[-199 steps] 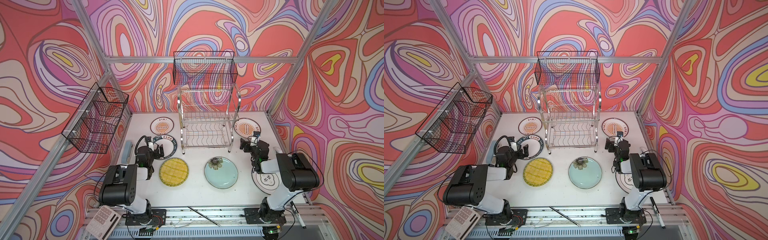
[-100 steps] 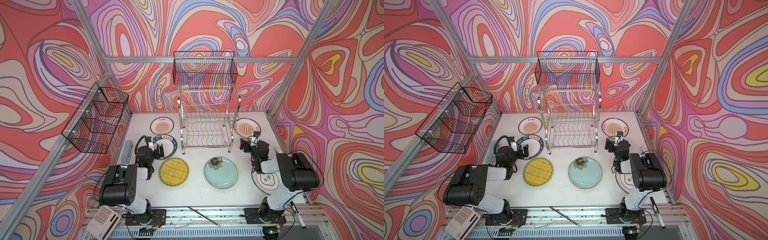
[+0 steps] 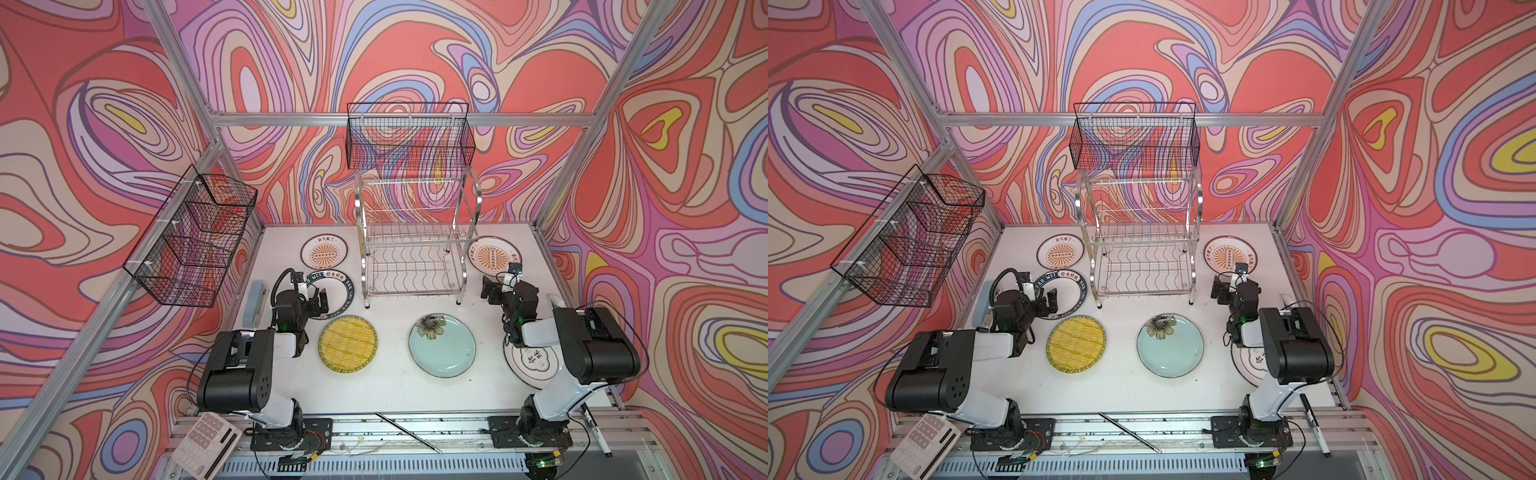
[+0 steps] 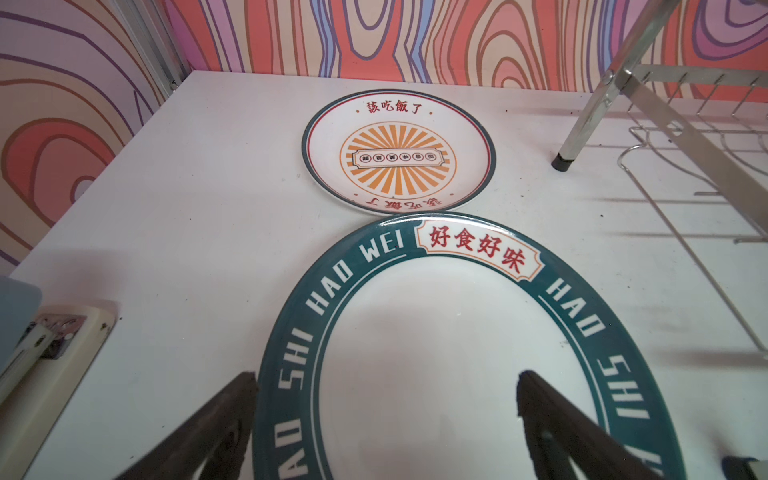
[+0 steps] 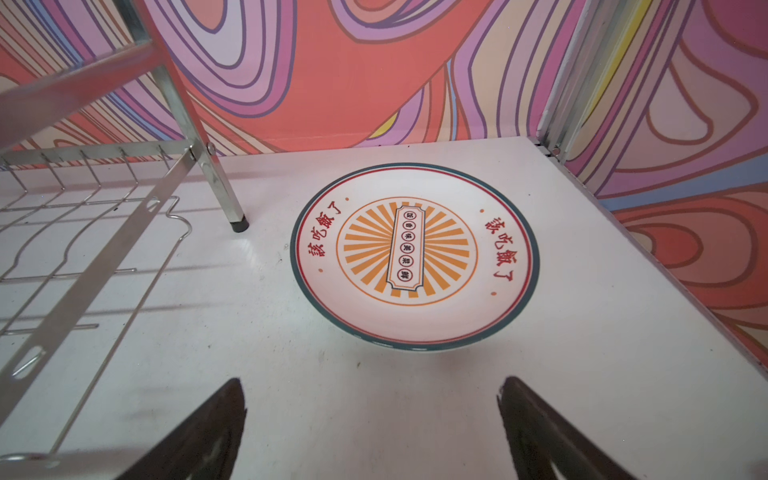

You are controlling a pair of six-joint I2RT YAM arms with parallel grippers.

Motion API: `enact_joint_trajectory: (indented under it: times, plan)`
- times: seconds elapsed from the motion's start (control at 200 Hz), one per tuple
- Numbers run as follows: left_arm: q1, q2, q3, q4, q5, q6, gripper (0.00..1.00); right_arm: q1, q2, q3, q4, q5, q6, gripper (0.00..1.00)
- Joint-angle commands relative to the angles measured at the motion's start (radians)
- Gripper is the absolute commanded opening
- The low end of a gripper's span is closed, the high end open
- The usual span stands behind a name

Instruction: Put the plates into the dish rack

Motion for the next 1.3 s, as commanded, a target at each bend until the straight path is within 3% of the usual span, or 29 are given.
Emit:
enact_joint_trajectory:
  times: [0.0,0.18,0.411,0.571,0.696,0.806,1.042,1.137,1.297]
  plan:
    - [-0.005,-0.084,0.080,-0.196,-0.043,-0.011,1.00,-0.001,-0.115,-0.039,-0.004,0.066,0.024,0.98]
    - [-0.023,-0.219,0.124,-0.369,-0.044,-0.116,1.00,0.000,-0.321,-0.057,-0.100,0.101,0.061,0.98]
    - [-0.081,-0.409,0.168,-0.539,-0.081,-0.263,1.00,0.003,-0.523,0.167,-0.702,0.106,0.167,0.98]
    - [-0.089,-0.482,0.303,-0.763,-0.058,-0.330,1.00,0.002,-0.603,0.240,-0.870,0.122,0.239,0.99]
    - [-0.088,-0.511,0.349,-0.813,-0.041,-0.365,1.00,0.003,-0.654,0.268,-0.974,0.113,0.299,0.98]
    - [-0.089,-0.541,0.346,-0.809,-0.058,-0.462,1.00,0.002,-0.660,0.289,-1.053,0.002,0.320,0.98]
    - [-0.089,-0.548,0.370,-0.840,0.070,-0.505,1.00,0.003,-0.611,0.277,-1.165,-0.271,0.366,0.96]
    - [-0.088,-0.548,0.399,-0.934,-0.004,-0.546,1.00,0.002,-0.615,0.236,-1.183,-0.339,0.407,0.95]
    - [-0.089,-0.520,0.433,-0.978,0.025,-0.551,1.00,0.004,-0.629,0.156,-1.228,-0.406,0.483,0.93]
